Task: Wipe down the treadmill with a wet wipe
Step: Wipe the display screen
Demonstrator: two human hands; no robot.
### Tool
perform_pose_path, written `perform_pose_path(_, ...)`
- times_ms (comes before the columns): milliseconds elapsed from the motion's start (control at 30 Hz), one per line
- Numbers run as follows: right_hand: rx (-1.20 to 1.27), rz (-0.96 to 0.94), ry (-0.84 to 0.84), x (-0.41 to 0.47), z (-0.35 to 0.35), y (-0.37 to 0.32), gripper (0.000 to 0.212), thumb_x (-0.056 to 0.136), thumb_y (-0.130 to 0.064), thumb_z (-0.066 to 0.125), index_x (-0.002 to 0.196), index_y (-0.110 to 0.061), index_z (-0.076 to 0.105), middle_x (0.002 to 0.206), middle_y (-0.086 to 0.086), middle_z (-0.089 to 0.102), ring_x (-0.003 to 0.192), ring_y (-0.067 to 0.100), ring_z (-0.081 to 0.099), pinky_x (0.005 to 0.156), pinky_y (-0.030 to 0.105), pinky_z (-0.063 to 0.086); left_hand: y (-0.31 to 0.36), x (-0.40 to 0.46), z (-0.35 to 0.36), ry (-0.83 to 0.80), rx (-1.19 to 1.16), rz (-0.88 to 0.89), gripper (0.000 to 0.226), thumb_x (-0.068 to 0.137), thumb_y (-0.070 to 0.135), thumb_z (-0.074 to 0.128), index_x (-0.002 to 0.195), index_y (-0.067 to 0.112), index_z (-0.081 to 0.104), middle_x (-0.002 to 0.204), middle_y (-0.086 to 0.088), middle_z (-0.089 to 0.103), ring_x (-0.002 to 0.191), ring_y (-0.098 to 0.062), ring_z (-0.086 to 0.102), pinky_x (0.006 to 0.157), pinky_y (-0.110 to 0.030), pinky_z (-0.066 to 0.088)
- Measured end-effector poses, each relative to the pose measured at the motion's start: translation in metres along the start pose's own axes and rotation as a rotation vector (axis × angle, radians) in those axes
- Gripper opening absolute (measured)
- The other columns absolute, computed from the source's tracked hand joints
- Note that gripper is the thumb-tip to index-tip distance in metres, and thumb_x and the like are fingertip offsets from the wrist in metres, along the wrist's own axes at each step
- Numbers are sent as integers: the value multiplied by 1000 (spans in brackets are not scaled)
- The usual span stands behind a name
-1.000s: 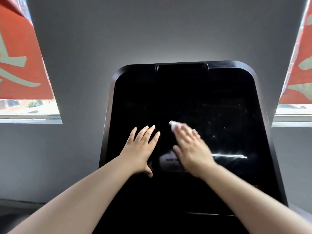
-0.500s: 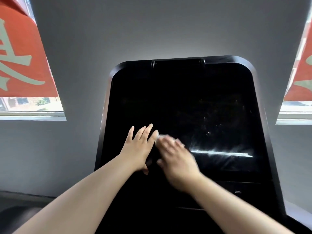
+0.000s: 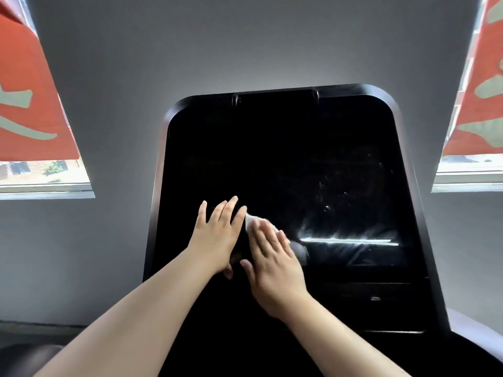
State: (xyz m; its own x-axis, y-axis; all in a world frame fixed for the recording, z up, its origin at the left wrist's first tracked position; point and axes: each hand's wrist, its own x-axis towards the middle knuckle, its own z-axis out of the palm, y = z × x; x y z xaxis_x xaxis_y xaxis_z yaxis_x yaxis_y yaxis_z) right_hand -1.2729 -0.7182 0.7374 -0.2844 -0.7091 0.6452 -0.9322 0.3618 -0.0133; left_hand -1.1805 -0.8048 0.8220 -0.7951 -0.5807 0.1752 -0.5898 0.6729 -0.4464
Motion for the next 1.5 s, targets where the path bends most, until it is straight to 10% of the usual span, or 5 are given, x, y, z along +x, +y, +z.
perform_pose_path(367,38,434,5,-10,-30,56,66,86,-54,-7,141,-19,-14,154,-5,-18,138,6,-25,108,19,-25,6,-2,-5,-42,10,14,134,64,47,81,146,7,-18,153,-19,-22,144,-31,-12,111,-58,-6)
perform_pose_path(600,-31,8,-210,-72,-10,10,60,101,-44,11,142,-9,38,148,5,40,141,14,23,109,32,21,3,-3,-3,-5,19,44,132,65,49,79,146,5,-17,153,-21,-20,144,-33,-9,110,-59,-5)
perform_pose_path(933,-2,278,-110,71,-54,82,59,100,-44,13,150,-18,-6,157,-7,-11,135,1,-23,111,22,-17,-1,3,-2,-10,10,63,137,62,53,80,146,8,-18,152,-20,-21,144,-33,-10,108,-61,-9)
perform_pose_path(1267,-218,-429,-361,-51,-41,61,65,86,-49,37,145,-21,35,145,-7,44,136,10,34,108,31,24,-4,7,-1,1,1,90,137,59,55,80,146,8,-16,151,-21,-19,142,-35,-8,107,-63,-9)
perform_pose_path(1500,-157,36,-177,118,-71,90,59,102,-36,26,152,-17,0,159,-4,-3,145,10,-11,117,29,-8,-7,7,-3,-3,34,102,137,61,61,76,146,11,-18,151,-19,-21,143,-34,-10,107,-63,-12)
